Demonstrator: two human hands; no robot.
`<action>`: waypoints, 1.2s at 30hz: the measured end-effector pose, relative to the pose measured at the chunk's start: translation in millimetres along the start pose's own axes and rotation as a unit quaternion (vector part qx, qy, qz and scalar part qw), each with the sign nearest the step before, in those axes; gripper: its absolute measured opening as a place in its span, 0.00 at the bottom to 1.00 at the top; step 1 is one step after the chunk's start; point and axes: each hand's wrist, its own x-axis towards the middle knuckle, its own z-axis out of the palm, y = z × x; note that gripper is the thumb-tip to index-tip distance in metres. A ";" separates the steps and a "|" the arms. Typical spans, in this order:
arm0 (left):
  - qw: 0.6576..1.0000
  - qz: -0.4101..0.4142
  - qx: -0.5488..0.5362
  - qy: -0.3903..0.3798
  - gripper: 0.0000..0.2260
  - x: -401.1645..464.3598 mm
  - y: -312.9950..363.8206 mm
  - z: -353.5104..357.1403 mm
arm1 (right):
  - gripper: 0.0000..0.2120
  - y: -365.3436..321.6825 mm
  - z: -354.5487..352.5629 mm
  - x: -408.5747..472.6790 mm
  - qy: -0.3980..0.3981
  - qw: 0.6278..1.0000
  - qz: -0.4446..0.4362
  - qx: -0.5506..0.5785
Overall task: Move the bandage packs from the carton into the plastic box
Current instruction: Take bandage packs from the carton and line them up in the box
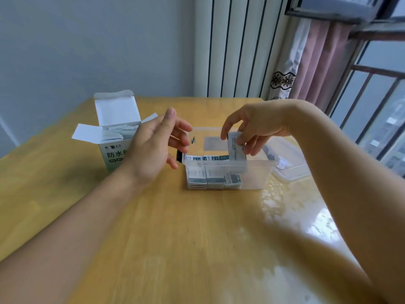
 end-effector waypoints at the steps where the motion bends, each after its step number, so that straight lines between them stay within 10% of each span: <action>1: 1.000 0.001 0.000 0.000 0.22 0.0 -0.3 -0.3 | 0.14 -1.1 2.5 0.8 -0.004 1.000 0.004 -0.012; 22: 1.000 0.004 0.003 -0.005 0.26 0.8 0.2 -0.5 | 0.15 -17.5 35.2 9.0 -0.016 0.965 0.018 -0.263; 36: 1.000 0.011 0.013 -0.004 0.26 2.0 -2.2 -0.7 | 0.29 -18.2 37.4 10.6 -0.059 0.971 0.037 -0.229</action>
